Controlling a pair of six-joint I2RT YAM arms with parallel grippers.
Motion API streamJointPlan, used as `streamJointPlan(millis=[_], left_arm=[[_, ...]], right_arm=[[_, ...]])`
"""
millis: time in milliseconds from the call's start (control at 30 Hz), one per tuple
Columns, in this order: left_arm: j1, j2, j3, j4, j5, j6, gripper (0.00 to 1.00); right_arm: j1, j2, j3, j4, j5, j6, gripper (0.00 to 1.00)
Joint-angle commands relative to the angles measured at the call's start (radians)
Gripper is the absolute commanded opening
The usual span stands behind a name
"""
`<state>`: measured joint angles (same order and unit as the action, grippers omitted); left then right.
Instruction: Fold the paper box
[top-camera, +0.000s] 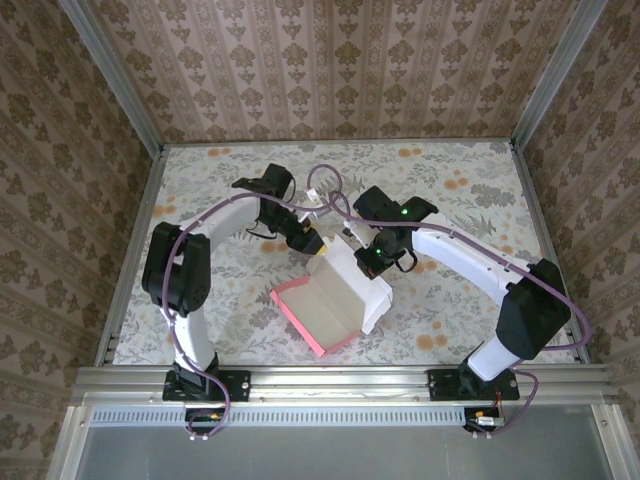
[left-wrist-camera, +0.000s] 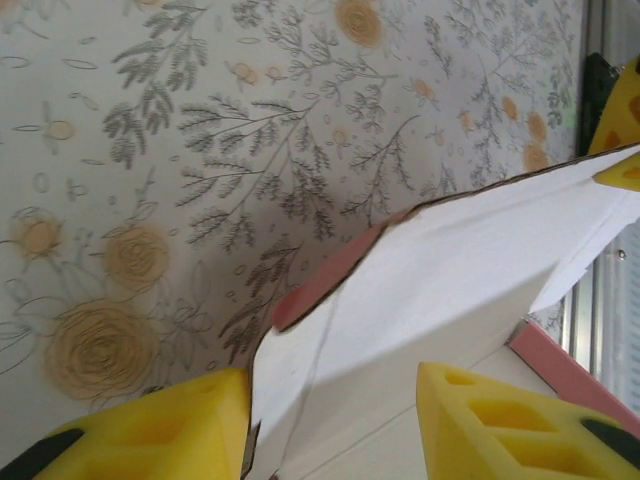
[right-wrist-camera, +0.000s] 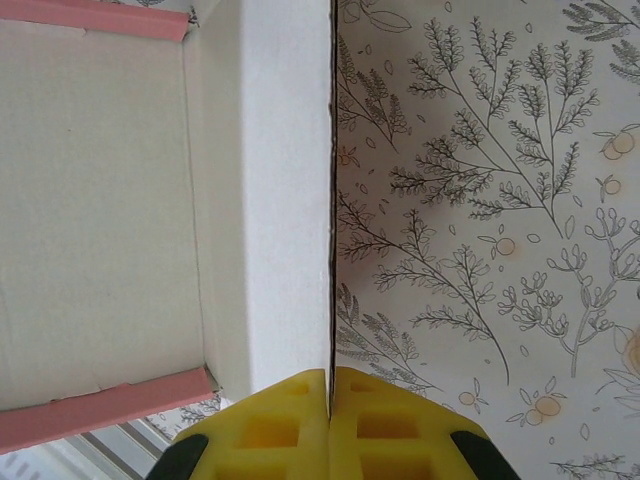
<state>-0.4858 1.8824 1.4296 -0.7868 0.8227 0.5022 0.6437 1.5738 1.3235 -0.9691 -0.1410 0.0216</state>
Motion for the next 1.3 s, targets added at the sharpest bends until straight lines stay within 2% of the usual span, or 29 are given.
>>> streamJointPlan(millis=[0,67,133,367,467,533,667,833,933,1067,1167,1267], left_arm=[[-0.017,0.027,0.049,-0.086,0.013,0.053,0.46],[-0.029,0.035,0.057,-0.084,0.0,0.055,0.44],[-0.033,0.038,0.06,-0.079,-0.016,0.053,0.35],[-0.034,0.037,0.073,-0.09,-0.037,0.055,0.25],[-0.036,0.034,0.073,-0.09,-0.04,0.052,0.12],[-0.037,0.026,0.068,-0.08,-0.043,0.043,0.09],[-0.037,-0.015,0.033,-0.014,-0.054,-0.006,0.01],[-0.04,-0.152,-0.096,0.199,-0.107,-0.159,0.0],[-0.049,-0.234,-0.189,0.307,-0.14,-0.247,0.01],[-0.064,-0.327,-0.312,0.414,-0.234,-0.315,0.01],[-0.072,-0.39,-0.409,0.502,-0.281,-0.373,0.01],[-0.074,-0.441,-0.485,0.557,-0.32,-0.419,0.01]], right_arm=[[0.012,0.004,0.033,-0.022,0.054,-0.016,0.0],[0.018,0.002,0.04,-0.025,0.061,-0.017,0.0],[0.02,0.003,0.044,-0.032,0.074,-0.018,0.0],[0.037,0.01,0.051,-0.049,0.131,-0.018,0.01],[0.045,0.008,0.054,-0.048,0.138,-0.015,0.01],[0.051,0.009,0.062,-0.047,0.143,-0.011,0.03],[0.053,-0.007,0.077,-0.029,0.15,0.016,0.16],[0.025,-0.116,0.012,0.02,0.189,0.107,0.49],[-0.036,-0.245,-0.094,0.083,0.146,0.181,0.6],[-0.076,-0.37,-0.219,0.132,0.109,0.253,0.64],[-0.119,-0.451,-0.317,0.193,0.067,0.293,0.7],[-0.163,-0.505,-0.375,0.234,0.028,0.324,0.7]])
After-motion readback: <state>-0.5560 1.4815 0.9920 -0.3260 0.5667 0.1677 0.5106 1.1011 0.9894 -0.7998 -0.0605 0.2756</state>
